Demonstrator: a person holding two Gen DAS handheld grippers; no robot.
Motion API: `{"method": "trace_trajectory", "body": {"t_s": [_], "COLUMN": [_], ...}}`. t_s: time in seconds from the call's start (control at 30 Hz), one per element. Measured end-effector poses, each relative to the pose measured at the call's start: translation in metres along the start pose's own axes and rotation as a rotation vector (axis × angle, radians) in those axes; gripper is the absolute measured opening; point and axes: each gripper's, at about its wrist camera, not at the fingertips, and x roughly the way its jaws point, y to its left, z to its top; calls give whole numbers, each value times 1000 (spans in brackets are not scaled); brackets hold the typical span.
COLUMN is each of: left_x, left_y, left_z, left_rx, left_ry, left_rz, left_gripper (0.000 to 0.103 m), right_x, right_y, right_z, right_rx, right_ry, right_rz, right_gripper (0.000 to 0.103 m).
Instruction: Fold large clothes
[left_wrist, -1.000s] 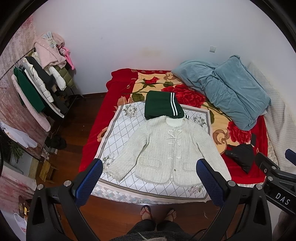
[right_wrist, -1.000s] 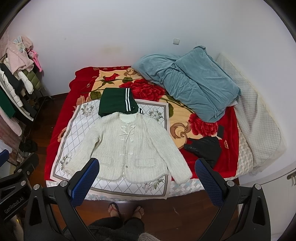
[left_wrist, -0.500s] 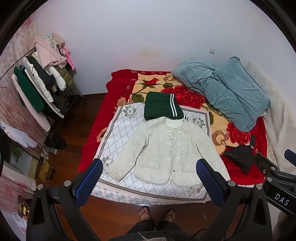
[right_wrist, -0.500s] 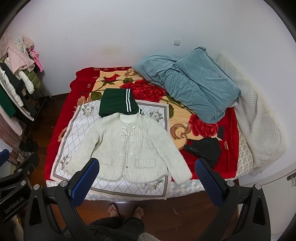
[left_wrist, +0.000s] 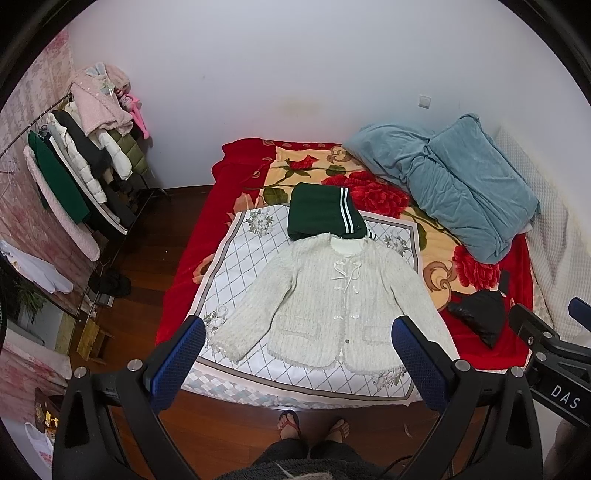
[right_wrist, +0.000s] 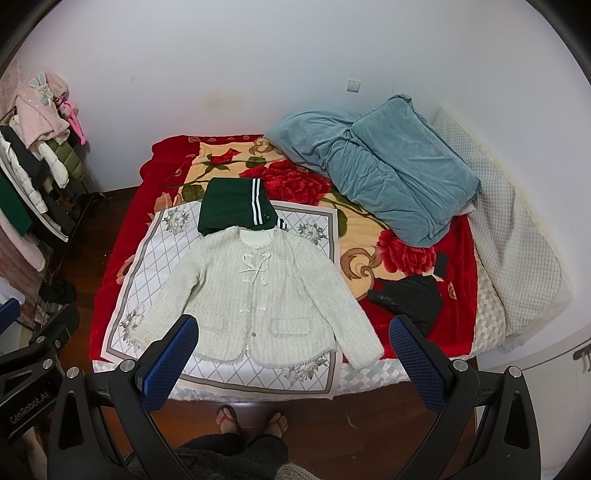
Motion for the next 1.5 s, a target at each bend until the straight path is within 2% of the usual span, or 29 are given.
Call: {"method": "trace_trajectory", "body": {"t_s": [0.7, 0.8, 0.9, 1.0, 1.1, 1.13, 1.17, 1.23, 1.27, 1.37, 1.43, 1.5], "left_x": [7, 14, 32, 62, 101, 114, 135, 167, 184, 233, 263, 291], "left_y": [1, 6, 10, 15, 19, 18, 15, 7, 2, -14, -28, -42], "left_z": [12, 13, 17, 19, 17, 16, 15, 10, 8, 0, -4, -6], "left_rx": [-2, 2, 9, 11, 25, 31, 42, 61, 74, 97, 103, 106], "left_ry": [-3, -16, -56, -90, -91, -87, -73, -46, -21, 44, 75, 100], "left_rz": [-16, -11, 24, 67, 85, 91, 103, 123, 131, 142, 152, 165], "left_gripper": [103, 103, 103, 103, 103, 103, 103, 103, 103, 103, 103, 103], "right_x": [-2, 0, 13, 50, 98, 120, 136, 175, 200, 268, 301, 343], "right_y": [-2, -4, -6, -15, -30, -40, -48, -65, -78, -118, -138, -163], "right_z": [7, 14, 20, 19, 8, 5, 2, -6, -12, -36, -65, -90], "right_rx": [8, 32, 59, 120, 210, 253, 281, 338, 381, 520, 569, 665], "right_ry": [5, -20, -58, -49, -8, 10, 27, 86, 125, 220, 257, 294], "right_rz": [6, 10, 14, -10, -35, -37, -50, -66, -61, -23, -29, 30], "right_gripper": [103, 103, 103, 103, 103, 100, 95, 60, 56, 54, 54, 55]}}
